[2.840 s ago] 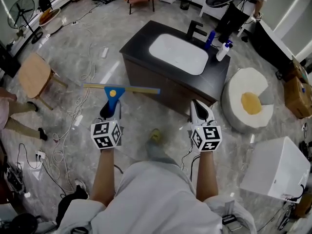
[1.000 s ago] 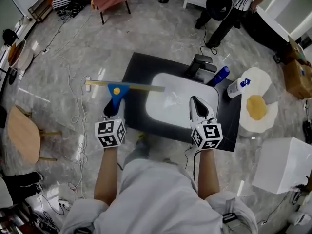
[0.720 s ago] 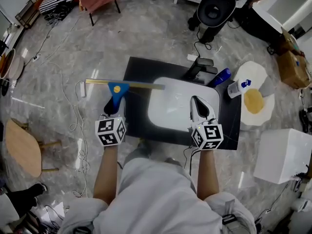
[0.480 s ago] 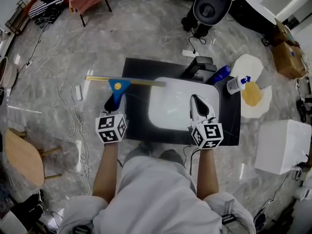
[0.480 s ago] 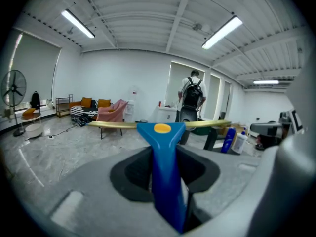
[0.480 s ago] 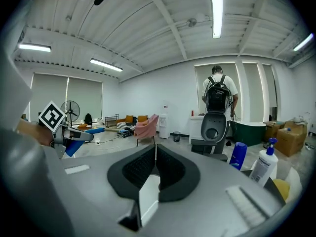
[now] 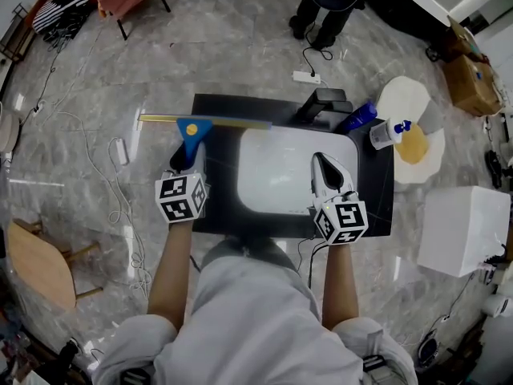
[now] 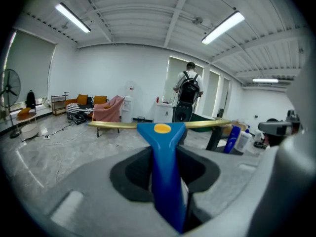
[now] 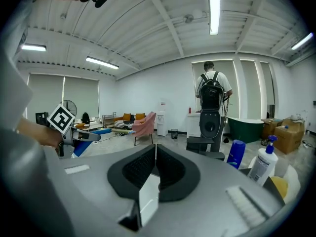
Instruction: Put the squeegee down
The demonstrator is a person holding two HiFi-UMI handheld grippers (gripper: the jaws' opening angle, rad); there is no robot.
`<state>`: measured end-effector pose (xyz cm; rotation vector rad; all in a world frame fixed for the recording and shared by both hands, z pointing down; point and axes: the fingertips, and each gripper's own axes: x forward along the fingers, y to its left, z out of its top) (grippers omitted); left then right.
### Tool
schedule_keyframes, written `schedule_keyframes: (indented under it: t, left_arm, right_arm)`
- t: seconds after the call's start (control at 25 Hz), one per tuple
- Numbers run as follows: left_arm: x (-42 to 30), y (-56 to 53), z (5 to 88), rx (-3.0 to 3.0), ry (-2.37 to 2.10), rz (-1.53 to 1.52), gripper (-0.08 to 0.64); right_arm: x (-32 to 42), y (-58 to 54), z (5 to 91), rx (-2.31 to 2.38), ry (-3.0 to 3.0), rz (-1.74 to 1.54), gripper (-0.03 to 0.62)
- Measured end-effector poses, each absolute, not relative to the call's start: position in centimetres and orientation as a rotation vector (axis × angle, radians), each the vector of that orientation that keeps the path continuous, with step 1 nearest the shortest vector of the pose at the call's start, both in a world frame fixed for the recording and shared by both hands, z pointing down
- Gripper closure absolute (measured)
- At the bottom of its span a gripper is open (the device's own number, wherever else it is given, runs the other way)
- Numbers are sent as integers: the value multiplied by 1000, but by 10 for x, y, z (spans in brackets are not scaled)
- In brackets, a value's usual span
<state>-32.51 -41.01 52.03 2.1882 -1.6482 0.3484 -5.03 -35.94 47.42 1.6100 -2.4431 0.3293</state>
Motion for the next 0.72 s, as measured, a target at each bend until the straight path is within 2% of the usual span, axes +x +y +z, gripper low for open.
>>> schedule_keyframes:
  t: [0.72]
  left_arm:
    - [-269,-479,589,2100,-1627,499,428]
  right_arm:
    - [-7,-397,510,1567,-2475,386,583]
